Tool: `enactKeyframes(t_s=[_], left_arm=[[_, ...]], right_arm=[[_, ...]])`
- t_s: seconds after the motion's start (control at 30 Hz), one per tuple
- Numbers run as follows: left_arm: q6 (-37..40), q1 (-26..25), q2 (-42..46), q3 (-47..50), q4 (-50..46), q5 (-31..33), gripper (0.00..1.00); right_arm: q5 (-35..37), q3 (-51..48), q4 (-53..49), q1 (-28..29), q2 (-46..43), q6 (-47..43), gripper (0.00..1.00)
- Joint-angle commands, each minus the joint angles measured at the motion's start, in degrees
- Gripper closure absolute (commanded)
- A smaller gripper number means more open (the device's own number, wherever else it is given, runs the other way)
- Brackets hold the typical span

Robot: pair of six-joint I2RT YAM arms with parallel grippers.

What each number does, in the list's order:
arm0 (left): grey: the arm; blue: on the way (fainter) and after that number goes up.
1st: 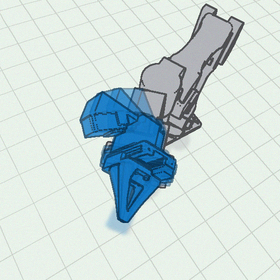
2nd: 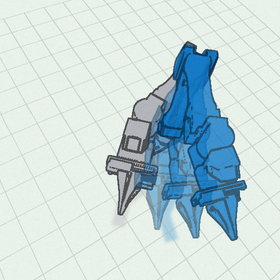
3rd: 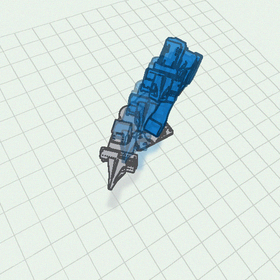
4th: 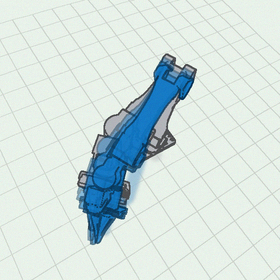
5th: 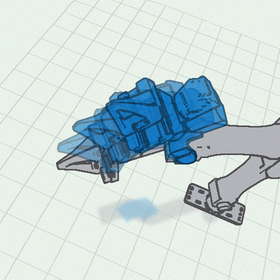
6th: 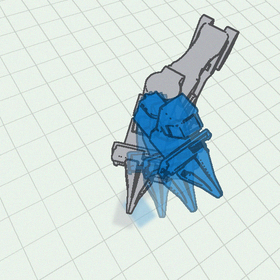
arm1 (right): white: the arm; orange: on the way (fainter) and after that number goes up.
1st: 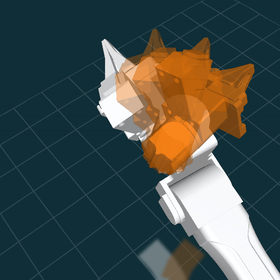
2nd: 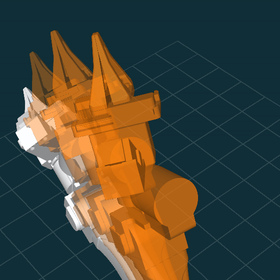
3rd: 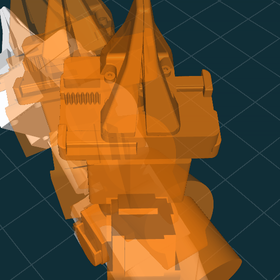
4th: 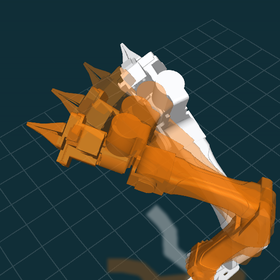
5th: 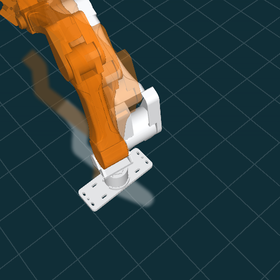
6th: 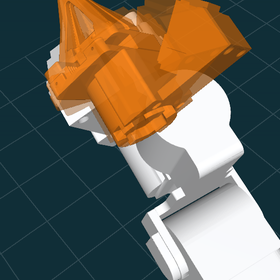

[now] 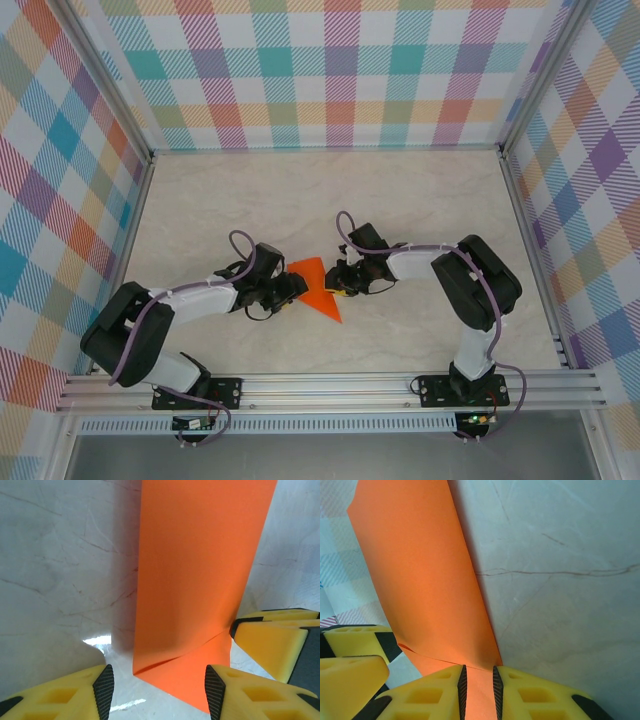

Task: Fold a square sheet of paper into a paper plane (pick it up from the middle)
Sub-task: Turn over the paper at the center of the table.

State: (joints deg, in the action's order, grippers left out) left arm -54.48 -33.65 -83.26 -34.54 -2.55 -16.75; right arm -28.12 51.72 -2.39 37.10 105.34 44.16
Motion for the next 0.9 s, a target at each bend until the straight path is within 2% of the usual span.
enactKeyframes(t_s=[0.0, 0.4, 0.87], left_arm=[[-0.03, 1.54, -0.97, -0.60, 3.19, -2.61, 0.47], [-0.61, 3.63, -4.52, -0.52, 7.53, -5.91, 0.49], [-1.57, 3.94, -4.54, -1.58, 9.38, -8.26, 0.57]], right_arm=[[4.26, -2.25, -3.50, 0.55, 3.21, 0.02, 0.76], [4.63, -1.89, -4.69, 0.56, 3.31, -0.17, 0.75], [4.33, -1.80, -4.56, 0.54, 3.69, 0.05, 0.74]])
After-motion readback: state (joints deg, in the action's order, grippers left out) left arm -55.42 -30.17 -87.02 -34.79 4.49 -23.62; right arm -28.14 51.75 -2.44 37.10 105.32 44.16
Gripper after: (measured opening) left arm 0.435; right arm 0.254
